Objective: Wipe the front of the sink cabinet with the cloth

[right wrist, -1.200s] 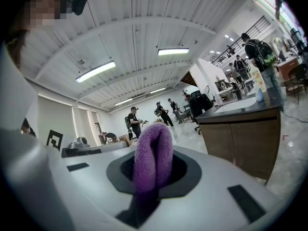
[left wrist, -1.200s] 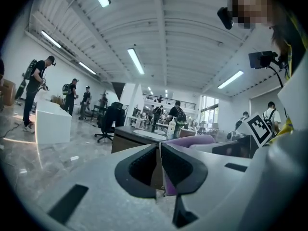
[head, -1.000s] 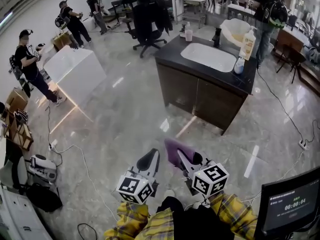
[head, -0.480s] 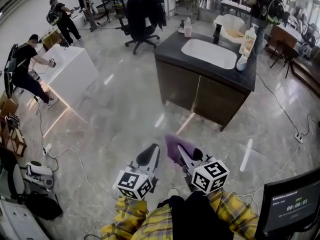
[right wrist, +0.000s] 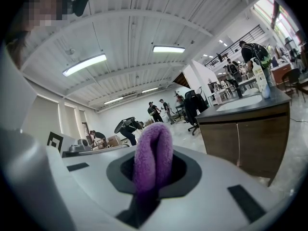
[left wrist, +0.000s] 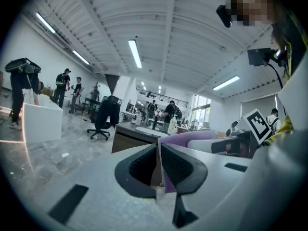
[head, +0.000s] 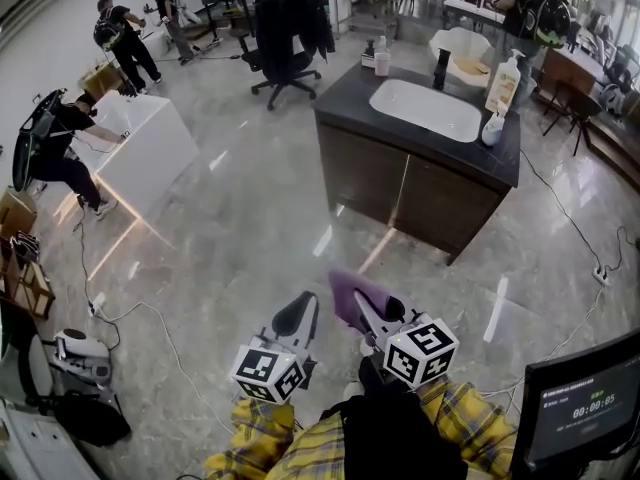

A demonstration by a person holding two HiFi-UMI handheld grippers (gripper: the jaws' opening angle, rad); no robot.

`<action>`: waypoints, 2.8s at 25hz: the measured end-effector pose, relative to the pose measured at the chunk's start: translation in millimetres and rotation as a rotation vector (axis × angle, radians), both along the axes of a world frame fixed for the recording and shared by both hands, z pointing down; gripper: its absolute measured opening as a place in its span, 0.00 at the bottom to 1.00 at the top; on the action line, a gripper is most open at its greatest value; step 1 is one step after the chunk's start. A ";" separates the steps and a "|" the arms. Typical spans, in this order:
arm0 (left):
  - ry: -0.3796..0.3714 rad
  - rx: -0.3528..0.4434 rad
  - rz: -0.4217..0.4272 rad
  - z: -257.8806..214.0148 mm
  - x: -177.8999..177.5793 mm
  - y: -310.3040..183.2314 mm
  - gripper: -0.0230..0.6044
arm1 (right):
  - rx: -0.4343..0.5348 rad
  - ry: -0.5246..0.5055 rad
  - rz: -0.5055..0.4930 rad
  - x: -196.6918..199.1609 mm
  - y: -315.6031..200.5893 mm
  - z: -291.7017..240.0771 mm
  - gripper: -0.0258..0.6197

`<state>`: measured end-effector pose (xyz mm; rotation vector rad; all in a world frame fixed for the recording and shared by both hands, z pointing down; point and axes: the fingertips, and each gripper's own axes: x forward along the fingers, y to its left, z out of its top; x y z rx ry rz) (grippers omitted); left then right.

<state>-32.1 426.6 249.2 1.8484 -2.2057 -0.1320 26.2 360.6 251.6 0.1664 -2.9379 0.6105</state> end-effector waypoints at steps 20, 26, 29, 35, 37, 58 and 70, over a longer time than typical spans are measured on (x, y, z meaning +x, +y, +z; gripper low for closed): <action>-0.018 -0.021 -0.136 -8.8 -146.4 -84.2 0.09 | -0.005 -0.012 -0.142 -157.6 -84.4 -7.1 0.11; -0.041 -0.008 -0.196 -14.5 -189.4 -118.7 0.09 | 0.012 -0.037 -0.177 -198.4 -120.9 -15.3 0.11; -0.036 -0.008 -0.190 -10.9 -199.8 -141.6 0.09 | 0.016 -0.038 -0.176 -209.3 -140.8 -12.2 0.11; -0.040 -0.028 -0.126 1.9 -207.0 -185.2 0.09 | 0.004 -0.025 -0.136 -217.9 -177.6 2.3 0.11; -0.034 -0.032 -0.112 3.7 -209.5 -194.1 0.09 | 0.007 -0.015 -0.126 -219.5 -185.0 4.8 0.11; -0.029 -0.040 0.155 7.8 -299.8 -248.6 0.09 | 0.023 -0.001 0.087 -306.9 -220.0 9.9 0.11; -0.032 -0.056 0.299 10.9 -363.2 -255.9 0.09 | 0.017 0.030 0.249 -353.7 -220.4 20.9 0.11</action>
